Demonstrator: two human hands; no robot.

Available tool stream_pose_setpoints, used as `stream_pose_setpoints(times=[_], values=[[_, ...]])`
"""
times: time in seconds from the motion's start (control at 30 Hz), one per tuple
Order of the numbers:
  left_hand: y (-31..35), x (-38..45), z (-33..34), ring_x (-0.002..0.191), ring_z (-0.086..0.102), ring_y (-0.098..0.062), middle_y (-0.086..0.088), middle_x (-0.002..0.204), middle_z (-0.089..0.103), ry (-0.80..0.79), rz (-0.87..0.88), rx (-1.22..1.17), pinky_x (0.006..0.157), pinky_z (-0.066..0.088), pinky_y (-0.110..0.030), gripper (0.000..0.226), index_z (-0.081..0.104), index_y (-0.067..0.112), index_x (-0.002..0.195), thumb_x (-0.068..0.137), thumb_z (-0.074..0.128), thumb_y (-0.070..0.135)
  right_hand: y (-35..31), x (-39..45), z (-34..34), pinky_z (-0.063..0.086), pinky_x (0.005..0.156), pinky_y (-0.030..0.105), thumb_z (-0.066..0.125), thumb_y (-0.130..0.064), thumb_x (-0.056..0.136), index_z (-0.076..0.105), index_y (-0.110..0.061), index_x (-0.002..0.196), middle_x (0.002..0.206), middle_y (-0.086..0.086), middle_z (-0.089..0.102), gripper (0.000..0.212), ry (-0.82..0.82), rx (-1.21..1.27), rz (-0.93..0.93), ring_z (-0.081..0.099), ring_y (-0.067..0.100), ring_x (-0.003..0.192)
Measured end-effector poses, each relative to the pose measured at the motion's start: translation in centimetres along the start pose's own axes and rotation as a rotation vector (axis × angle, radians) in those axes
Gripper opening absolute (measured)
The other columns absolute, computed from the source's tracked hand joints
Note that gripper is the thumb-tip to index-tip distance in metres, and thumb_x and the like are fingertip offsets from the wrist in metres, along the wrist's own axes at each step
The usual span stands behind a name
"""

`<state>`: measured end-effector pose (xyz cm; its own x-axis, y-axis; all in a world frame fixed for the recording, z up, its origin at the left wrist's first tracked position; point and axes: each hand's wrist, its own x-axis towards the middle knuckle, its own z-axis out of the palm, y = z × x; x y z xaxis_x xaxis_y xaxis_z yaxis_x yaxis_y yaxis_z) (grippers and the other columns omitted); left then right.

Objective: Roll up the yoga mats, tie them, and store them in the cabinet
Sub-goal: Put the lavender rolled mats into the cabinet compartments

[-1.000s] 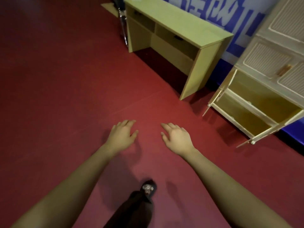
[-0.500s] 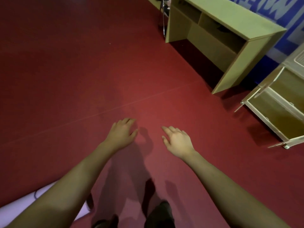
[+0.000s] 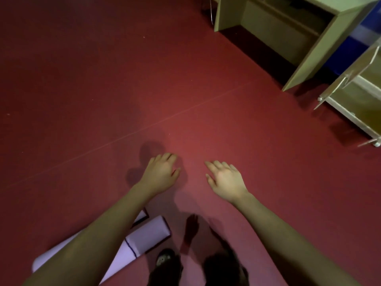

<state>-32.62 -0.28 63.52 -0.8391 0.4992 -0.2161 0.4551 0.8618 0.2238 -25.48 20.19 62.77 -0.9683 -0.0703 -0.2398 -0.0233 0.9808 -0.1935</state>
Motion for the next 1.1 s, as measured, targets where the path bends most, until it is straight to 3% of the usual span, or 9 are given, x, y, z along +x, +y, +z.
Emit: stream_pose_setpoints(times=[0.13,0.23,0.4,0.63,0.73,0.87,0.93,1.0,1.1], values=[[-1.1,-3.9,0.4,0.124,0.045,-0.029,-0.009,0.143,0.043,-0.021,0.064,0.020,0.096,0.033,-0.035,0.094,0.039,0.012,0.142,0.067,0.003,0.056,-3.6,-2.9,1.9,0.033,0.099,0.036,0.037,-0.034,0.099,0.037,-0.021,0.145,0.140,0.001,0.048,0.048,-0.029,-0.011,0.019,0.045,0.026,0.124],[-1.1,-6.8,1.3,0.119,0.051,-0.031,-0.013,0.138,0.049,-0.007,0.082,0.016,0.095,0.036,-0.037,0.082,0.046,0.008,0.137,0.077,0.013,0.052,-5.2,-5.0,3.0,0.033,0.099,0.036,0.038,-0.033,0.099,0.036,-0.021,0.146,0.141,0.000,0.047,0.048,-0.016,-0.026,0.022,0.045,0.024,0.124],[-0.6,-11.4,4.0,0.071,0.068,-0.028,-0.012,0.094,0.070,0.033,0.136,0.035,0.060,0.054,-0.036,0.053,0.071,0.005,0.098,0.074,0.038,0.038,-6.2,-8.9,5.2,0.032,0.101,0.034,0.037,-0.034,0.099,0.033,-0.022,0.147,0.143,-0.002,0.044,0.049,-0.003,-0.032,0.032,0.042,0.022,0.126],[-1.7,-14.7,10.7,0.070,0.067,-0.030,-0.012,0.094,0.070,0.027,0.182,0.079,0.061,0.054,-0.037,0.046,0.070,0.004,0.098,0.075,0.045,0.035,-6.8,-11.5,10.7,0.032,0.099,0.034,0.038,-0.035,0.099,0.033,-0.022,0.147,0.142,-0.001,0.044,0.050,0.002,-0.028,0.038,0.043,0.023,0.125],[-3.4,-14.7,14.3,0.071,0.067,-0.032,-0.013,0.093,0.069,-0.003,0.185,0.060,0.062,0.053,-0.039,0.051,0.069,0.004,0.100,0.077,0.038,0.037,-7.2,-11.4,14.2,0.031,0.100,0.034,0.041,-0.035,0.098,0.032,-0.022,0.148,0.143,-0.001,0.043,0.053,-0.027,-0.021,0.043,0.043,0.024,0.125],[-6.5,-14.1,19.4,0.111,0.055,-0.037,-0.017,0.127,0.056,-0.085,0.122,0.000,0.095,0.038,-0.043,0.063,0.051,0.003,0.132,0.083,0.032,0.039,-7.9,-10.3,20.1,0.030,0.100,0.035,0.044,-0.037,0.096,0.029,-0.022,0.149,0.145,-0.001,0.042,0.056,-0.062,-0.007,0.048,0.042,0.024,0.126],[-8.6,-13.7,22.3,0.106,0.058,-0.037,-0.016,0.122,0.059,-0.088,0.118,-0.045,0.091,0.042,-0.044,0.061,0.056,0.003,0.127,0.084,0.033,0.040,-8.6,-9.3,23.5,0.028,0.102,0.034,0.043,-0.038,0.097,0.025,-0.023,0.150,0.147,-0.002,0.038,0.058,-0.090,0.004,0.079,0.039,0.023,0.128],[-11.3,-13.1,25.5,0.088,0.064,-0.037,-0.015,0.105,0.066,-0.128,0.128,-0.070,0.076,0.051,-0.045,0.058,0.064,0.002,0.113,0.081,0.035,0.040,-9.7,-8.0,26.8,0.027,0.103,0.033,0.043,-0.038,0.097,0.023,-0.024,0.151,0.149,-0.001,0.036,0.059,-0.118,0.017,0.101,0.037,0.023,0.130],[-15.6,-11.7,30.0,0.082,0.065,-0.036,-0.014,0.101,0.067,-0.178,0.157,-0.065,0.071,0.052,-0.043,0.058,0.066,0.002,0.111,0.078,0.035,0.039,-11.9,-5.9,32.1,0.032,0.100,0.037,0.053,-0.035,0.093,0.032,-0.022,0.149,0.147,0.004,0.041,0.061,-0.139,0.063,0.132,0.043,0.028,0.128]])
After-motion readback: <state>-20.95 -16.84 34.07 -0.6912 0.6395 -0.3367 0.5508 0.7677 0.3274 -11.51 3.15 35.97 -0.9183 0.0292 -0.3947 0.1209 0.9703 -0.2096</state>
